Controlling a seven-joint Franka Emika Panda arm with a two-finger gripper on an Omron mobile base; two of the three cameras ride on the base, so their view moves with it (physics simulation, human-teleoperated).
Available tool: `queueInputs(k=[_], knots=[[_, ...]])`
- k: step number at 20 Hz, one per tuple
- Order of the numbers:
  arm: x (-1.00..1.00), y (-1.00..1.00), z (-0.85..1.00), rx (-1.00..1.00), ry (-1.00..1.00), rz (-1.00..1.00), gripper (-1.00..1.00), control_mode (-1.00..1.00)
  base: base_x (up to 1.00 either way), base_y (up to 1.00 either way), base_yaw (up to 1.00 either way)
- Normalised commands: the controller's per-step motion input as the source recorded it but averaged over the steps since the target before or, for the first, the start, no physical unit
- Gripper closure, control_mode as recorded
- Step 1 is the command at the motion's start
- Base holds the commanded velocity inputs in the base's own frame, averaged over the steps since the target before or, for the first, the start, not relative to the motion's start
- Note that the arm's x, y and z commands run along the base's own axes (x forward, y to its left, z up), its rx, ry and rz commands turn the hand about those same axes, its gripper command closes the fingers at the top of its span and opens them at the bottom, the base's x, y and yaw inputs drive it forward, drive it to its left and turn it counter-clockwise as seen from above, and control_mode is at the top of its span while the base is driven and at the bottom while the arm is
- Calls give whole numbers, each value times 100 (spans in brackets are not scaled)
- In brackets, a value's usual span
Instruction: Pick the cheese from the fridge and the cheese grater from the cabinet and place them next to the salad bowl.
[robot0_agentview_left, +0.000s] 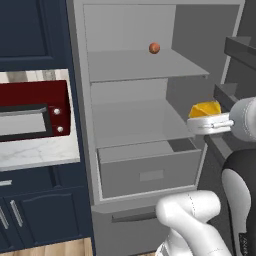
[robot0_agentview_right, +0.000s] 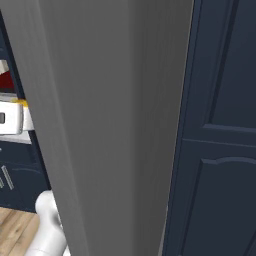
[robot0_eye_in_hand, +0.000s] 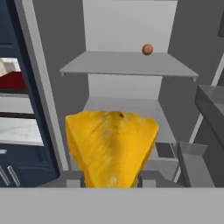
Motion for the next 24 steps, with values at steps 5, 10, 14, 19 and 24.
queueInputs(k=[5, 10, 14, 19, 24], knots=[[-15, 1, -5, 0, 4, 0, 100, 100, -10, 1, 0], [0, 0, 0, 0, 0, 0, 100, 100, -90, 20, 0], [0, 0, 0, 0, 0, 0, 100, 100, -100, 66, 0], [0, 0, 0, 0, 0, 0, 100, 100, -95, 100, 5], [0, 0, 0, 0, 0, 0, 100, 100, -55, 94, 25]])
